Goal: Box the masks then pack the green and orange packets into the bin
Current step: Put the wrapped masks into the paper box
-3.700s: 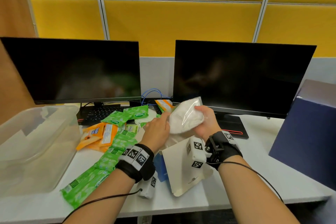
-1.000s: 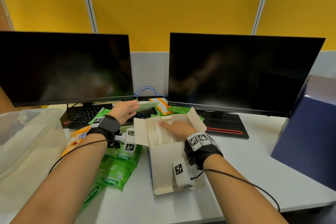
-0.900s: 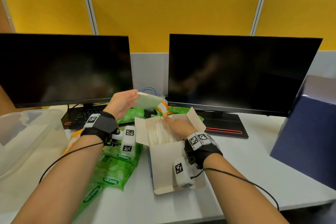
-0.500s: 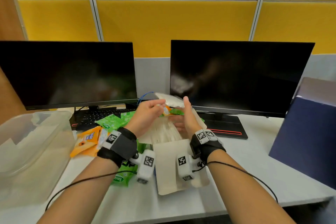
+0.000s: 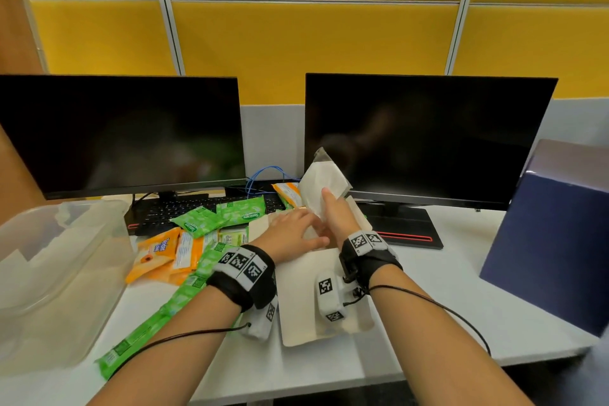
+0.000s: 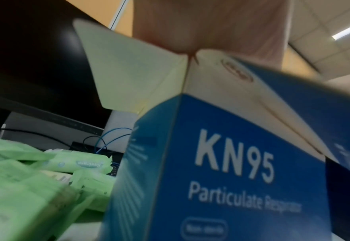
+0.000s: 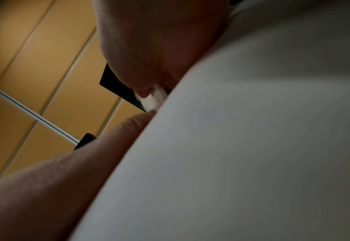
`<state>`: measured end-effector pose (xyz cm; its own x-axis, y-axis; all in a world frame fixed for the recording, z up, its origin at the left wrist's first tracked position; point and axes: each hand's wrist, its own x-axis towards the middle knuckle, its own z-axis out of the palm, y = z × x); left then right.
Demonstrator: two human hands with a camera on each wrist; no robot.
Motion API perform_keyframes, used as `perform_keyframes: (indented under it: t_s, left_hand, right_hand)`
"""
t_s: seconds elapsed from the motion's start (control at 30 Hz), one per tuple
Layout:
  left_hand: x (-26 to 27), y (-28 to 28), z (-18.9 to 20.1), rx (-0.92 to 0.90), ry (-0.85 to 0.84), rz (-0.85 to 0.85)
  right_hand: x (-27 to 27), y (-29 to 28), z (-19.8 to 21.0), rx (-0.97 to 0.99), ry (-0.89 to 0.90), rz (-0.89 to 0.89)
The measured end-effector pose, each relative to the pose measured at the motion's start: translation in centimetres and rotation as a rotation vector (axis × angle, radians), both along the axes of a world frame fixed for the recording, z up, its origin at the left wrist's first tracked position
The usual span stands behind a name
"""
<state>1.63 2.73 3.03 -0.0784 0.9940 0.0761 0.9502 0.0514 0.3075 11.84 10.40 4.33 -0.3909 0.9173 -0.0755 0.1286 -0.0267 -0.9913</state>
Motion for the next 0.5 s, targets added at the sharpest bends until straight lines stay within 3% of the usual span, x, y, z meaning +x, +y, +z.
perform_keyframes:
  t_s: [0.13,0.23,0.37,0.5]
  left_hand:
    - [0.3,0.3,0.0,-0.140,0.077,0.008]
    - [0.5,0.1,-0.2,-0.129,0.093,0.021]
    - [0.4,0.0,-0.5,-0.103,0.109,0.040]
    - [0.4,0.0,-0.7,-0.035,0.112,0.054]
  right_hand:
    - [-0.1,-0.2,0.0,0.009,-0.015,0.019]
    - [0.1,-0.6,0.4,0.058,-0.104,-0.028]
    - [2.1,-0.6,1.5,0.190,-0.031,-0.074]
    - [5.3,0.0,4.6,0.435,-0.244,-0.038]
